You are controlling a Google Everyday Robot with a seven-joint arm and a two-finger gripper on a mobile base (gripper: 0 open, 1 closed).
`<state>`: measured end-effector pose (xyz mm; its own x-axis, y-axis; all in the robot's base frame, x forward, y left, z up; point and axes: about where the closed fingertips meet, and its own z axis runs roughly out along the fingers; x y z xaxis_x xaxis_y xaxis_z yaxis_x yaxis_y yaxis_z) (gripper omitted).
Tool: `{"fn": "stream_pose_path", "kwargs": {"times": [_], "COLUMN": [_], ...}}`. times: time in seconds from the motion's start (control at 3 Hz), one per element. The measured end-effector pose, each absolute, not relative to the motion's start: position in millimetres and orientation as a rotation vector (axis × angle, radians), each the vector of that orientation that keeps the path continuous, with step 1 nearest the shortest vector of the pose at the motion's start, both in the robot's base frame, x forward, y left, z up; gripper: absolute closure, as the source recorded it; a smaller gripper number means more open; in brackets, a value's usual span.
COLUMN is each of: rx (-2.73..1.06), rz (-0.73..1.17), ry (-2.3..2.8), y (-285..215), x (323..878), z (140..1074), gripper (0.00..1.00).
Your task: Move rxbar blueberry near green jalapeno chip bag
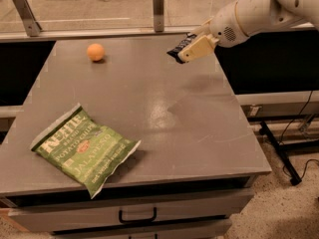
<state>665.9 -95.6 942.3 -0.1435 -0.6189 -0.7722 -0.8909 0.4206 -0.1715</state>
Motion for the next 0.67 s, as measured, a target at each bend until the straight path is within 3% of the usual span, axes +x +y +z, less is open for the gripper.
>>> {"fn": "stream_pose_path", "kwargs": {"times": [0.67], "rx": [-1.477], "rz": [0.579], "ry": [1.769], "y": [-54], "x": [606], "z": [914], "gripper": [1.0]}}
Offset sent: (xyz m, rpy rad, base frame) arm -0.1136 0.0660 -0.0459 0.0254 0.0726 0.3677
